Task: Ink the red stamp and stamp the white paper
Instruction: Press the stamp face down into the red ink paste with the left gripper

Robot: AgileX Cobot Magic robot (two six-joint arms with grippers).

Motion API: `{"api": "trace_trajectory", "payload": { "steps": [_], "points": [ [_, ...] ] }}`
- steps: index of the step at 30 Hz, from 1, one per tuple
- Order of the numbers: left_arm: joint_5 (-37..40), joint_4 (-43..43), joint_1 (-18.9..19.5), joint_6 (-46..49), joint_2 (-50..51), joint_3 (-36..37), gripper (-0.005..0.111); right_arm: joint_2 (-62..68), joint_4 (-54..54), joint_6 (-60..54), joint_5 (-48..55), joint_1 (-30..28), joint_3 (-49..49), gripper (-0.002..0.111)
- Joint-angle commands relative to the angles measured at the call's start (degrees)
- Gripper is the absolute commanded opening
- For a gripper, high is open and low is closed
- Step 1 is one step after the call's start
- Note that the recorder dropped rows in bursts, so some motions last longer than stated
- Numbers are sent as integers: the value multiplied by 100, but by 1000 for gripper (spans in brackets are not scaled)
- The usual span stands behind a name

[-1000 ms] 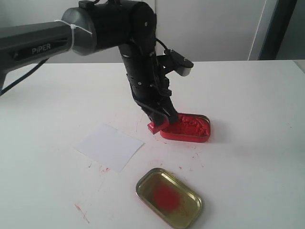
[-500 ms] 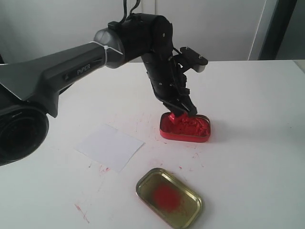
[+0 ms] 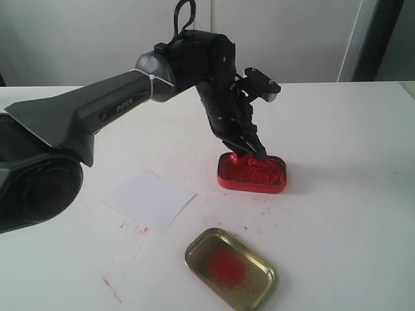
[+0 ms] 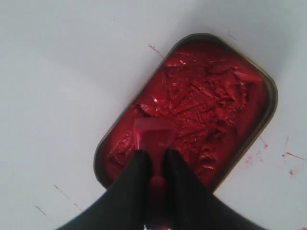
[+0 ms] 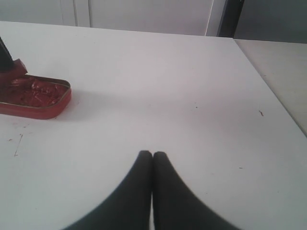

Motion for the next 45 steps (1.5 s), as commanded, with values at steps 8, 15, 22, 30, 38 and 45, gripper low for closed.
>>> {"api": "trace_trajectory", "payload": {
  "steps": [8,15,22,30,38,45],
  "points": [
    [176,35,93,235,53,-66,0,-9,15,24,-70,-35,33,0],
    [75,-321,93,248,155,-66,0,-9,15,24,-70,-35,33,0],
    [-37,-405,93,248,240,-66,0,-9,15,24,-70,-35,33,0],
    [41,-395,93,248,250,-66,0,-9,15,24,-70,-35,33,0],
    [174,-381,93,270,250,-66,0,-9,25,24,-70,-35,33,0],
    [174,-335,93,293,280,-66,0,-9,25,24,-70,-35,33,0]
  ]
}}
